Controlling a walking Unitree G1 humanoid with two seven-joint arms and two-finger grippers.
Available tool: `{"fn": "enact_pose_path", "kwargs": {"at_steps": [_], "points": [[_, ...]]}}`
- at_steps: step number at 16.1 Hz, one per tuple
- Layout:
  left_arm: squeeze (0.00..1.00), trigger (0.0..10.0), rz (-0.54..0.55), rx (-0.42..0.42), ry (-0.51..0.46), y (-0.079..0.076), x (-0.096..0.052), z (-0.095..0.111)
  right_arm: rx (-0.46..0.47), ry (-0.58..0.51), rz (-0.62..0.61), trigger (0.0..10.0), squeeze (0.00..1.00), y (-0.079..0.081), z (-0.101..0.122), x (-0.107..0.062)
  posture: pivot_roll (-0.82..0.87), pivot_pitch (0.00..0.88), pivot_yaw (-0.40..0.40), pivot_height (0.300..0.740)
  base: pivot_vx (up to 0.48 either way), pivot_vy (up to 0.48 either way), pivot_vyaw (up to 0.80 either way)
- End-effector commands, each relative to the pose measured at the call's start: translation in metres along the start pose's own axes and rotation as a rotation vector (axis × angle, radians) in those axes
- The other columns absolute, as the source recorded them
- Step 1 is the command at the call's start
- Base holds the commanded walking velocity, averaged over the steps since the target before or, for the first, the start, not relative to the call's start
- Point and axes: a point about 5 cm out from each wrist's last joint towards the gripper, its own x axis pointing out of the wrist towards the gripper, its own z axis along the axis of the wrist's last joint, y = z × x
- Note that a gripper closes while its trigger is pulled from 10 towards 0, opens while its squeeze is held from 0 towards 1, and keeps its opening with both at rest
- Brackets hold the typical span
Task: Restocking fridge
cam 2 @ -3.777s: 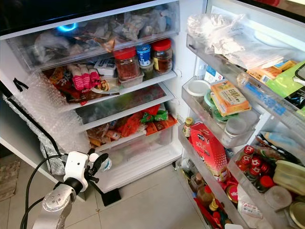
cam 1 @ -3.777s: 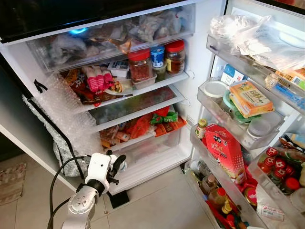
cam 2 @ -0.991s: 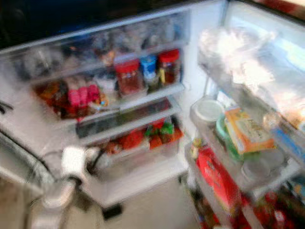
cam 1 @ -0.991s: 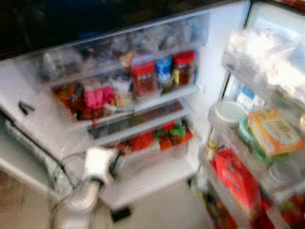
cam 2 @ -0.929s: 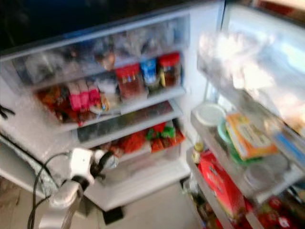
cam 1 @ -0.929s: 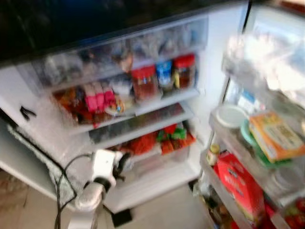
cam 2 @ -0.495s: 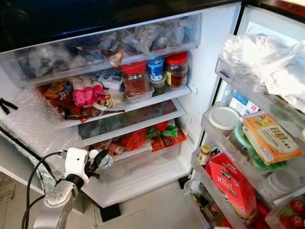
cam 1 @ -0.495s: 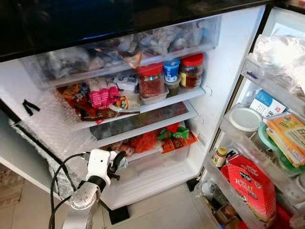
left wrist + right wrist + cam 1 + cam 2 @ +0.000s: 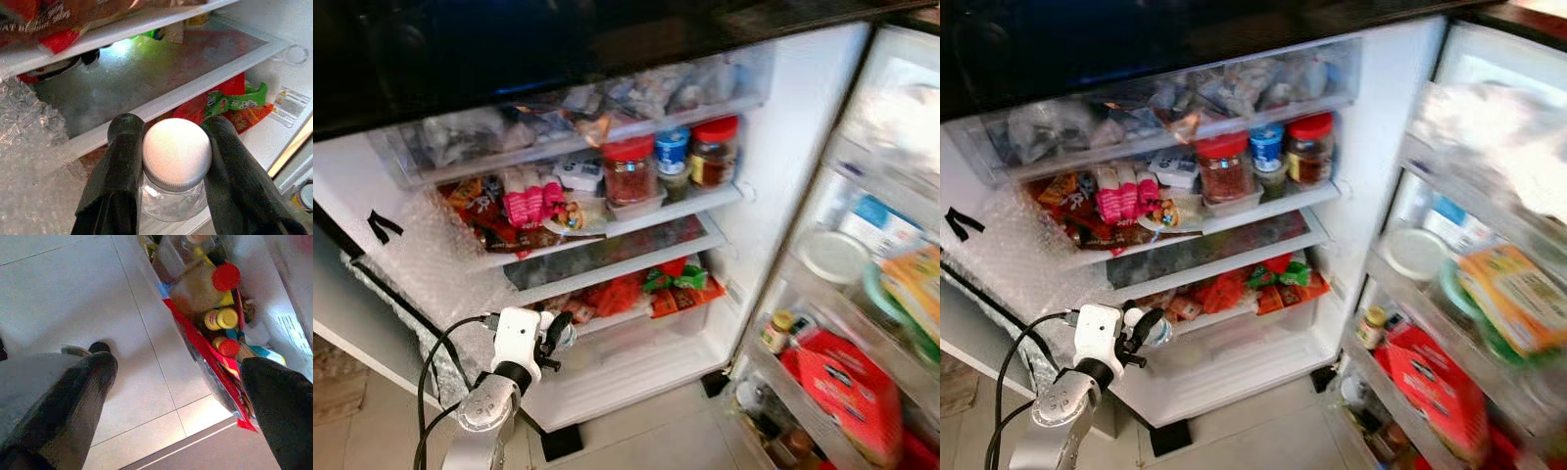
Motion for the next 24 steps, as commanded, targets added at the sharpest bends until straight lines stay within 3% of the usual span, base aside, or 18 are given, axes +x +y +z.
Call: {"fn": "enact_pose_path", "kwargs": {"at_steps": [1, 18, 24], "points": [[0.0, 10.0, 0.006, 0.006, 0.001, 0.0029, -0.0021, 0.0, 0.007, 0.021, 0.012, 10.0, 0.0, 0.003, -0.0044, -0.001, 0.04, 0.086, 0.052, 0.74, 0.277, 0.0, 0.0], [0.0, 10.0, 0.003, 0.013, -0.006, 0.0014, -0.0031, -0.0006, 0.015, 0.042, 0.017, 10.0, 0.0, 0.0042, -0.0059, -0.0009, 0.04, 0.087, 0.051, 0.74, 0.047, 0.0, 0.0], [0.0, 10.0, -0.008, 0.01, -0.004, -0.0015, -0.0025, -0.0017, 0.024, 0.019, 0.055, 10.0, 0.0, 0.0074, -0.001, -0.0003, 0.03, 0.074, 0.051, 0.651, 0.0, 0.0, 0.0]]}}
